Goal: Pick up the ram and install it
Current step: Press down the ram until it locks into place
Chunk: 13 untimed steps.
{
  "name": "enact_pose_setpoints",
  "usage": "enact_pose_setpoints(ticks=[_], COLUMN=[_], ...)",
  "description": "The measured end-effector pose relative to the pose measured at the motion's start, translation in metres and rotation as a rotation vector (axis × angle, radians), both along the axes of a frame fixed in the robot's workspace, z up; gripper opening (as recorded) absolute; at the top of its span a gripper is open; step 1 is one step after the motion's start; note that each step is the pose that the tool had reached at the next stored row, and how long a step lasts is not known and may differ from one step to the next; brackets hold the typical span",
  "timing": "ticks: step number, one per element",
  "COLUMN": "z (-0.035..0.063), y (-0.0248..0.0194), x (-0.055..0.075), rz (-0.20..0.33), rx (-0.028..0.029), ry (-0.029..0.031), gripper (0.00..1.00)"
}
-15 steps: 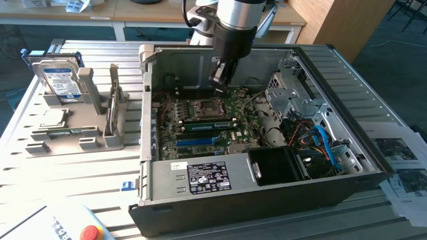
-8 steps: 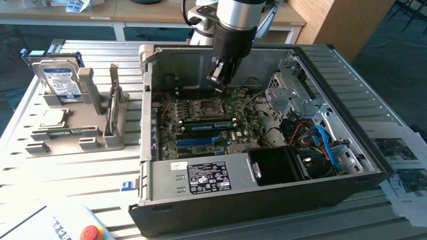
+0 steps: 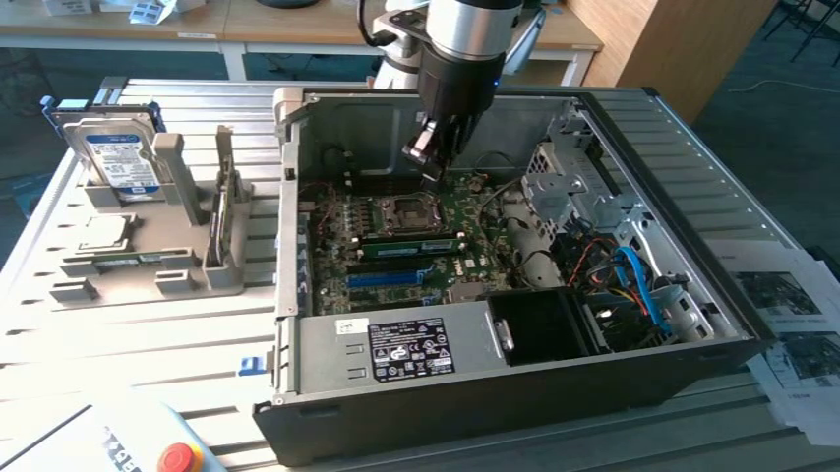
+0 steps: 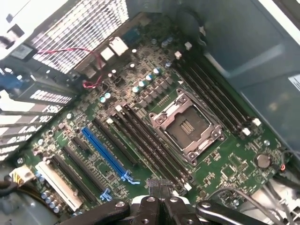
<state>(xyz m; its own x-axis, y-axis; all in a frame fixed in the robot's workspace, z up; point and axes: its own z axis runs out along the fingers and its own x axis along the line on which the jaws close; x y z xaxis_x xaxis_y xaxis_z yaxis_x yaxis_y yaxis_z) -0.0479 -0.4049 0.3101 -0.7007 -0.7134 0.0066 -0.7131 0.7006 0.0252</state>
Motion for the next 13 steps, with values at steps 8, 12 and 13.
enact_pose_setpoints(ticks=[8,12,13], z=[-0.0010,-0.0013,-0.0014], y=[0.0000,0.0000,0.0000], x=[0.0000,0.0000,0.0000], rz=[-0.149,-0.199,-0.213], rx=[0.0001,0.0000,0.0000], ry=[-0.0021,-0.0034,-0.0037], gripper=[0.10,0.10,0.10])
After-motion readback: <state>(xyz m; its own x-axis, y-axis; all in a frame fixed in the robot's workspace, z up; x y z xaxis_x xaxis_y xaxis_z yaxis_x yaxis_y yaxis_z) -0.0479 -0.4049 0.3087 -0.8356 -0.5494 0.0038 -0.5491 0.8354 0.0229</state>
